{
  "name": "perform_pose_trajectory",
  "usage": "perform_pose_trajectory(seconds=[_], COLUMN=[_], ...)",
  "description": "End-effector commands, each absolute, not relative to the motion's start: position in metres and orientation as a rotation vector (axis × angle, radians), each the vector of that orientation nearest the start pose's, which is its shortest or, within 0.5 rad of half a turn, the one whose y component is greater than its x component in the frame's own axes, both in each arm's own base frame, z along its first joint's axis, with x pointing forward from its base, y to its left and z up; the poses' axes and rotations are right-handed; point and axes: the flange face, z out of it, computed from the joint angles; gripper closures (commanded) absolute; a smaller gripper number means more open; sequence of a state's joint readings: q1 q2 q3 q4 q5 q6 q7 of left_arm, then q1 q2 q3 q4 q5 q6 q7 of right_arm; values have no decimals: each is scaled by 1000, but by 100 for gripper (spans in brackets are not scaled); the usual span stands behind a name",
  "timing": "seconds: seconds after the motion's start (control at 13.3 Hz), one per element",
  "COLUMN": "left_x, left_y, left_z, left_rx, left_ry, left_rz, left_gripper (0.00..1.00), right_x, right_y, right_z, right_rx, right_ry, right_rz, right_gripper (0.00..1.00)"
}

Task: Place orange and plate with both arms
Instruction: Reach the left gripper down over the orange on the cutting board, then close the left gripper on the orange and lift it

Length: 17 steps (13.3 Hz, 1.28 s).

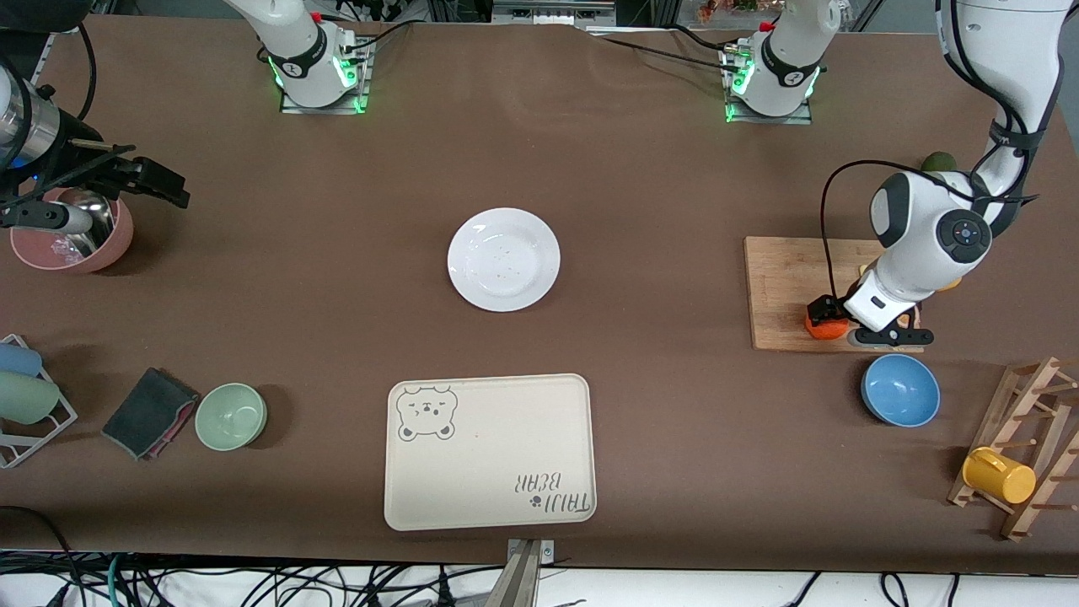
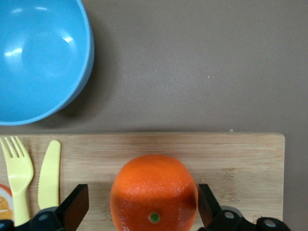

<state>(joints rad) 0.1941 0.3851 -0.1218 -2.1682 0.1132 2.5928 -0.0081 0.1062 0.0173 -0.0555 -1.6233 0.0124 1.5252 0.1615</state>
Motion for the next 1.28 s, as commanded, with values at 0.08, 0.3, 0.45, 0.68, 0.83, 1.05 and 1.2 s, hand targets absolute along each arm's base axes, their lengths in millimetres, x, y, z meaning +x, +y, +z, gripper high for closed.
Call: perform_pose_trajectory(seconds=[0.08,0.3,0.45,0.68,0.83,1.05,1.2], left_x=[566,564,565,568,570,580,586], left_y=[37,37,34,18,-9,-60,-109], left_z=[205,199,200,224,256,300,334], left_rx=[-3130,-3132,-3133,-3134,-3131,-3123,-3121], left_ry=[16,16,23,37,12,-46,-117], left_rz=[-92,-76,-79,-77,-25,91,136], left_gripper=[0,7,63,77,80,81,81], right_x=[552,552,552,552,552,552,552], right_y=[31,31,31,31,31,31,31], right_z=[591,591,591,591,591,591,591], right_rx=[-3118,-3118,-3118,-3118,-3118,-3118,-3118], right_ry=[192,192,192,192,192,192,192], right_rz=[185,183,185,185,183,185,183], right_gripper=[0,0,0,0,0,0,0])
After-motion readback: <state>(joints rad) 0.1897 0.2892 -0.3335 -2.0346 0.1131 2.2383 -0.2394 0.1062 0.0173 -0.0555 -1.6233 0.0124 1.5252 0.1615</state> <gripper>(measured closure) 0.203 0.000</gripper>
